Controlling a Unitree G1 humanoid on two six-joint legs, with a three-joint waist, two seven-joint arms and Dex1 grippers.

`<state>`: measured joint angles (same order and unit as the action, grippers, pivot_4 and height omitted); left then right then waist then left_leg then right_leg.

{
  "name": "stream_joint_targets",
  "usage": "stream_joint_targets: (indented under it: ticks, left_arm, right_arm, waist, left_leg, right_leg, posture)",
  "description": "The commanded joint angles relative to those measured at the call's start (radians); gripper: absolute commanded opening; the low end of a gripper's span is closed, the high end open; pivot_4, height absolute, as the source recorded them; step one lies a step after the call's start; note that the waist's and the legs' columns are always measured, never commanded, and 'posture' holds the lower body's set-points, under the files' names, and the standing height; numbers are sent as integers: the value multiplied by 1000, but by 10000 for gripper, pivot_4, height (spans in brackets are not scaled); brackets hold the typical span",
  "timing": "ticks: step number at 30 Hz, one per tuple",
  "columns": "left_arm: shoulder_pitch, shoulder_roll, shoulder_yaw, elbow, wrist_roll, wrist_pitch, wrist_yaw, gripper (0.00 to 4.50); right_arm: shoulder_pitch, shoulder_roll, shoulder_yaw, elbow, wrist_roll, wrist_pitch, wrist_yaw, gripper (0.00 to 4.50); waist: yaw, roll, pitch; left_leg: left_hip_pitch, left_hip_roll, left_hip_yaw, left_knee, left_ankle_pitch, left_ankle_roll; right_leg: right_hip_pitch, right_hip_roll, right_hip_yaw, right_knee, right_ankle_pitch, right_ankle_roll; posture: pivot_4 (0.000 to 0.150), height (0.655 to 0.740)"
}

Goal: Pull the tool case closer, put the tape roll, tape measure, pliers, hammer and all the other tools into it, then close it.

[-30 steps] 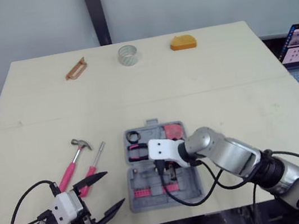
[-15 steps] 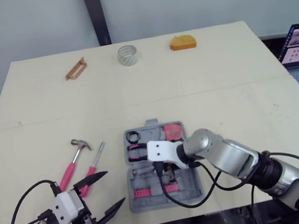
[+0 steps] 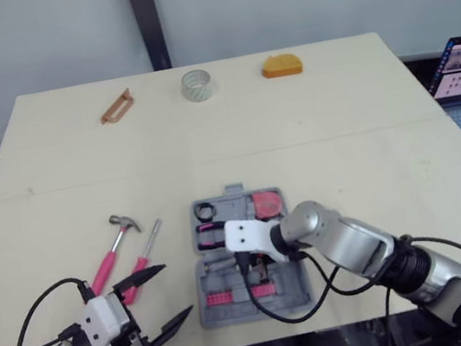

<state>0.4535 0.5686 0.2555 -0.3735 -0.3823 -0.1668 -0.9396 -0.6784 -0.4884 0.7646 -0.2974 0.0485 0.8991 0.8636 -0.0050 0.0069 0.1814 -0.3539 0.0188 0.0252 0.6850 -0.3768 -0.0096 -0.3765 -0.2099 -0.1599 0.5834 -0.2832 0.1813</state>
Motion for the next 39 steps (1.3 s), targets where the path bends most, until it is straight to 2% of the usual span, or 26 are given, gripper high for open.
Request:
stream_joint_targets:
  ticks: [1, 9, 11, 13, 18, 19, 25, 27, 29, 31, 37, 39]
  left_arm:
    - [12, 6, 6, -2, 4, -21, 2, 45000]
    - [9, 5, 0, -3, 7, -18, 3, 45000]
    - [8, 5, -1, -2, 7, -17, 2, 45000]
    - [6, 6, -2, -2, 6, -16, 1, 45000]
    - [24, -1, -3, -21, 1, -9, 7, 45000]
    - [31, -4, -6, -28, 1, -7, 10, 45000]
    - [42, -11, -21, -41, 4, -8, 25, 45000]
    - [41, -9, -22, -37, 3, -12, 28, 45000]
    - [39, -7, -22, -32, 3, -15, 28, 45000]
    - [34, -5, -22, -28, 3, -17, 27, 45000]
    - [4, 1, -26, -30, -3, -1, 31, 45000]
    - [0, 1, -28, -30, -2, 0, 31, 45000]
  right_arm:
    - [5, 13, -3, -15, -2, -13, 8, 213]
    - [10, 17, -5, -18, -2, -8, 7, 213]
    - [11, 14, -9, -27, 1, -5, 9, 10251]
    - [10, 11, -21, -41, 8, 4, 12, 18414]
    - [6, -41, -96, -153, 65, 63, 47, 44206]
    - [11, -56, -114, -178, 81, 73, 55, 44698]
    - [43, -88, -178, -220, 129, 53, 54, 44698]
    - [75, -69, -200, -195, 129, -40, 39, 44698]
    - [106, -52, -209, -163, 118, -138, 31, 39587]
    - [131, -33, -210, -118, 98, -204, 12, 31638]
    - [183, 13, -214, -16, 70, -318, -17, 348]
    - [195, 13, -202, 2, 57, -338, -10, 348]
  waist:
    - [0, 0, 0]
    - [0, 0, 0]
    - [0, 0, 0]
    - [0, 0, 0]
    - [1, 0, 0]
    - [1, 0, 0]
    - [2, 0, 0]
    - [1, 0, 0]
    - [1, 0, 0]
    - [0, 0, 0]
    - [2, 0, 0]
    - [1, 0, 0]
  left_leg:
    - [0, 0, 0, 0, 0, 0]
    - [0, 1, 0, 0, 0, 0]
    - [0, 1, 0, 0, 0, 0]
    - [0, 1, 0, 0, 0, 0]
    - [0, 1, 0, 0, 0, 0]
    - [0, 1, 0, 0, 0, 0]
    - [0, 2, 0, 0, 0, -1]
    - [0, 2, 0, 0, 0, -1]
    - [0, 3, 1, 0, 0, -1]
    - [0, 3, 1, 0, 0, -1]
    - [0, 3, 1, 0, 0, -1]
    - [1, 3, 1, 0, 0, -1]
  right_leg:
    - [0, 0, 0, 0, 0, 0]
    - [0, 1, 0, 0, 0, 0]
    - [0, 1, 0, 0, 0, 0]
    - [0, 1, 0, 0, 0, 0]
    - [0, 1, 0, 0, 0, -1]
    - [0, 1, 0, 0, 0, -1]
    - [0, 2, 0, 0, 0, -1]
    - [0, 2, 0, 0, 0, -1]
    - [0, 3, 0, -1, 0, -1]
    - [0, 3, 0, -1, 0, -1]
    - [0, 3, 1, 0, 0, -1]
    - [0, 3, 1, 0, 0, -1]
  posture:
    - [1500, 7400]
    - [1500, 7400]
    - [1500, 7400]
    - [1500, 7400]
    - [1500, 7400]
    - [1500, 7400]
    - [1500, 7400]
    - [1500, 7400]
    - [1500, 7400]
    - [1500, 7400]
    - [1500, 7400]
    - [1500, 7400]
